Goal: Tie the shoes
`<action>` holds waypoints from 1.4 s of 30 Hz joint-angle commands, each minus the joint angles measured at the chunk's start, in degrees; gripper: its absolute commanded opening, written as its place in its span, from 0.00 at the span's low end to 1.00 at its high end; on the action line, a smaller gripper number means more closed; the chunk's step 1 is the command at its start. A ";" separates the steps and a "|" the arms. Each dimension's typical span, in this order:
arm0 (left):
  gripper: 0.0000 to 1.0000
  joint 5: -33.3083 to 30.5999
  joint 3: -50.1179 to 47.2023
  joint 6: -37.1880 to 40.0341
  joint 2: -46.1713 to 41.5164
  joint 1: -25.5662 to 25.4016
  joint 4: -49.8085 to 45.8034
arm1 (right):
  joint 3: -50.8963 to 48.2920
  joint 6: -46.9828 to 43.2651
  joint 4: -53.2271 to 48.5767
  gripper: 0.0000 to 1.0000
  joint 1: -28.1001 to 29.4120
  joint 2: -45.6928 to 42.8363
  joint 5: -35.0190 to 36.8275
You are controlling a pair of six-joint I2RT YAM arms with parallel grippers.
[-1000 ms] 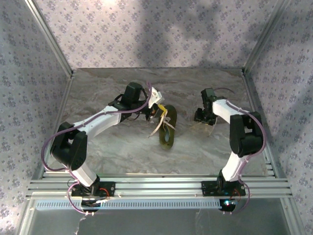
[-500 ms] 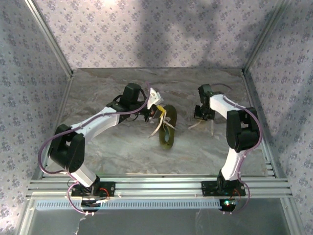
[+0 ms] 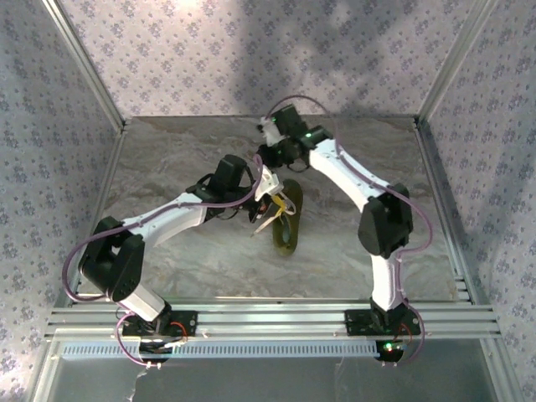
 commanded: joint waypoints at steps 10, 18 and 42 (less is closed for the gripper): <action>0.00 -1.42 -1.39 -1.30 -2.42 -0.25 2.88 | -6.33 0.57 2.74 0.49 -3.56 -4.83 -7.27; 0.00 -2.54 1.06 -4.76 -0.68 0.24 3.09 | -27.38 2.94 20.36 0.56 -15.33 -21.70 -10.43; 0.00 3.26 12.67 -17.34 7.43 5.47 -5.33 | -65.33 -25.53 54.74 0.62 -4.40 -37.69 -3.83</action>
